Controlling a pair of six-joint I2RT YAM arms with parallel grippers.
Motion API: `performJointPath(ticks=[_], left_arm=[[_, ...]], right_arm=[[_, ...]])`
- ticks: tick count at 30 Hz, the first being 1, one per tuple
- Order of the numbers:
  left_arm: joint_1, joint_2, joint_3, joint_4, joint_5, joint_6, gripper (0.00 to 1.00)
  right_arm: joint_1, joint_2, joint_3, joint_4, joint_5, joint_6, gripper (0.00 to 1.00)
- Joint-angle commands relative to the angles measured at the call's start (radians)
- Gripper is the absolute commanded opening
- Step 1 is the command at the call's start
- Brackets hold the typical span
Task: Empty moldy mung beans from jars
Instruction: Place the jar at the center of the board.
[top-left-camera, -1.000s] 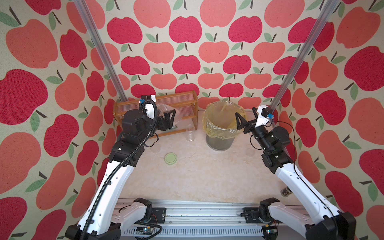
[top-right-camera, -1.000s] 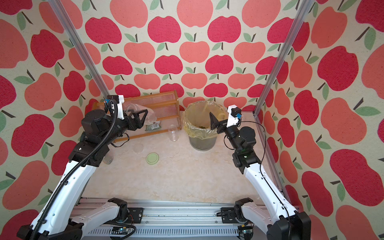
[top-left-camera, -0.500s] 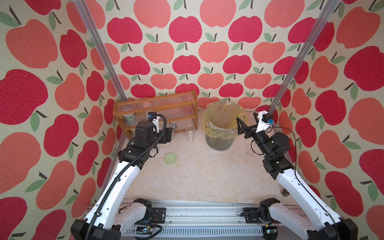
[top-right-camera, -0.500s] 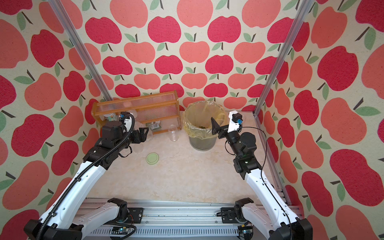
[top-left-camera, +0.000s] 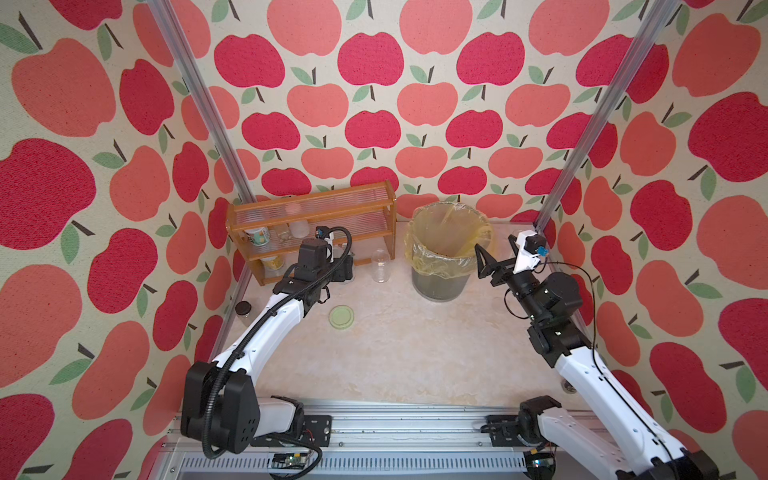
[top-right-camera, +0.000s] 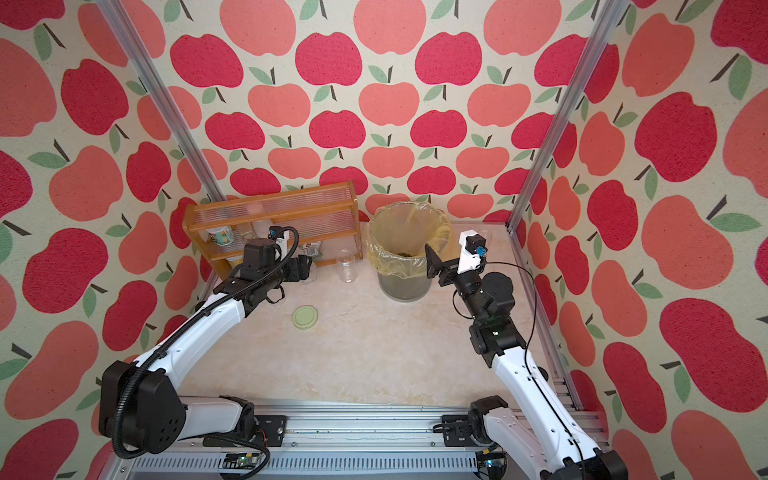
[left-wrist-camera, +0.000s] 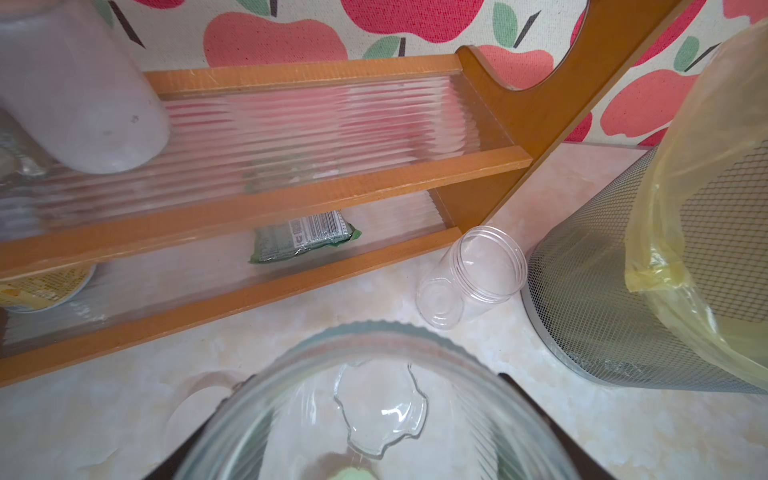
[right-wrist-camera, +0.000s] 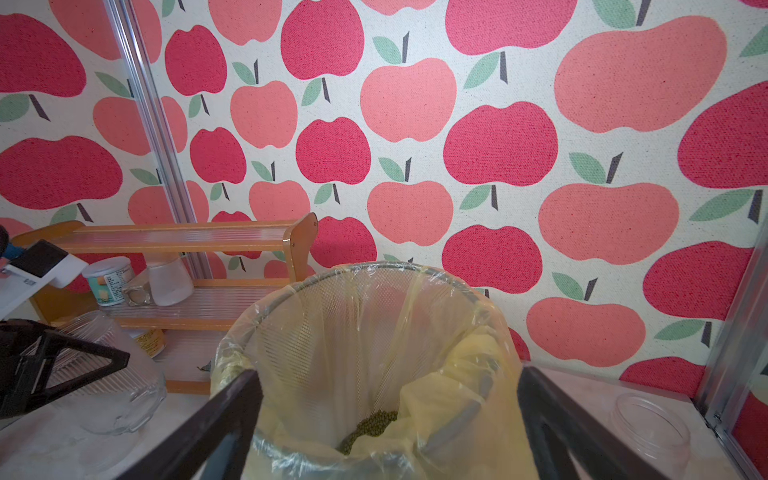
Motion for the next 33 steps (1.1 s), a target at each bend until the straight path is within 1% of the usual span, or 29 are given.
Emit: performJointPath(ticks=[1, 3, 6, 9, 12, 17, 21, 27, 30, 33], left_arm=[[-0.019, 0.01, -0.029, 0.12, 0.027, -0.001, 0.69], [-0.034, 0.025, -0.042, 0.146, 0.055, -0.005, 0.69], [-0.084, 0.062, -0.035, 0.133, 0.056, 0.008, 0.69], [-0.159, 0.103, -0.03, 0.143, 0.059, 0.043, 0.69], [-0.211, 0.135, -0.02, 0.142, 0.043, 0.041, 0.68], [-0.25, 0.176, -0.013, 0.159, 0.066, 0.004, 0.68], [-0.286, 0.231, 0.011, 0.149, 0.06, 0.01, 0.68], [-0.306, 0.281, 0.024, 0.17, 0.071, -0.012, 0.68], [-0.324, 0.304, 0.037, 0.171, 0.081, 0.002, 0.68], [-0.336, 0.319, 0.05, 0.164, 0.065, 0.01, 0.7]], right_arm=[[-0.01, -0.014, -0.007, -0.023, 0.013, -0.017, 0.99], [-0.014, -0.004, -0.004, -0.023, -0.005, -0.016, 0.99], [-0.015, 0.01, -0.004, -0.021, -0.012, -0.012, 0.99], [-0.017, 0.02, -0.011, -0.019, -0.002, -0.008, 0.99], [-0.023, 0.021, -0.016, -0.021, -0.001, -0.008, 0.99], [-0.033, 0.01, -0.024, -0.027, 0.004, -0.011, 0.99], [-0.041, 0.003, -0.032, -0.035, 0.007, -0.01, 0.99], [-0.05, -0.02, -0.039, -0.056, 0.018, -0.013, 0.99], [-0.057, -0.031, -0.042, -0.062, 0.016, -0.011, 0.99], [-0.059, -0.032, -0.038, -0.068, 0.013, -0.01, 0.99]])
